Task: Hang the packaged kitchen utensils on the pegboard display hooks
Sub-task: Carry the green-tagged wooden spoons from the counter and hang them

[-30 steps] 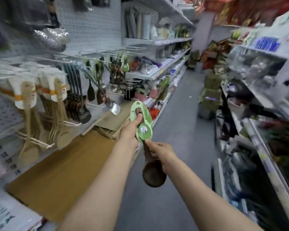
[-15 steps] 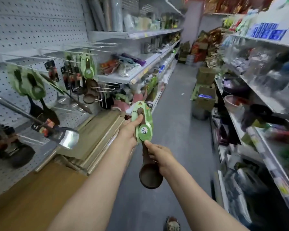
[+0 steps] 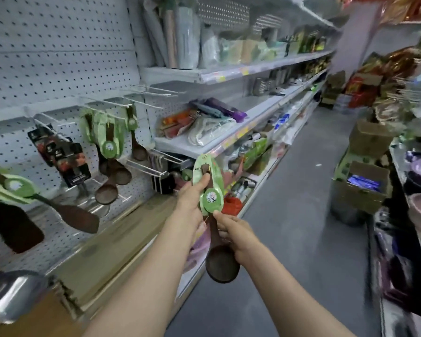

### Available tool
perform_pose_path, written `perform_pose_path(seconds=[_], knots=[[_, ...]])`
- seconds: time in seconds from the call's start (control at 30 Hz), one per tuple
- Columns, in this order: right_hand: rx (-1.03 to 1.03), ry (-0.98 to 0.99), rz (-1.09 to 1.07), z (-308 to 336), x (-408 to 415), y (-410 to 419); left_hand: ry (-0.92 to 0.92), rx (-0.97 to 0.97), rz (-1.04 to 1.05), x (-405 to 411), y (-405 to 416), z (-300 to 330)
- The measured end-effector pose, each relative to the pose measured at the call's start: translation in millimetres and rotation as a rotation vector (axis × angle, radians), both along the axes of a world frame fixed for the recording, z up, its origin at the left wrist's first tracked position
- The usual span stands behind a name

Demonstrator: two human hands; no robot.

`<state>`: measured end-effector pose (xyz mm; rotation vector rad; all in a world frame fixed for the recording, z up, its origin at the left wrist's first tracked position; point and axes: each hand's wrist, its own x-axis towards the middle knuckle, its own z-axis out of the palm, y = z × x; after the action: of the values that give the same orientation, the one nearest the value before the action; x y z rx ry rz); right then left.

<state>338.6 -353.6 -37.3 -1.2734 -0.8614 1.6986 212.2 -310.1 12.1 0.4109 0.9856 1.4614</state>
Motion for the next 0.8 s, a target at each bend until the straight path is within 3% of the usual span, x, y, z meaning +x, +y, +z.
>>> perform_pose_path(seconds=[0.33, 0.8], knots=[[0.065, -0.058, 0.180, -3, -42, 184, 0.000, 0.051, 0.202, -47, 161, -12], [0.113, -0.008, 0.459, 26, -105, 343, 0.038, 0.077, 0.508, -106, 278, 28]])
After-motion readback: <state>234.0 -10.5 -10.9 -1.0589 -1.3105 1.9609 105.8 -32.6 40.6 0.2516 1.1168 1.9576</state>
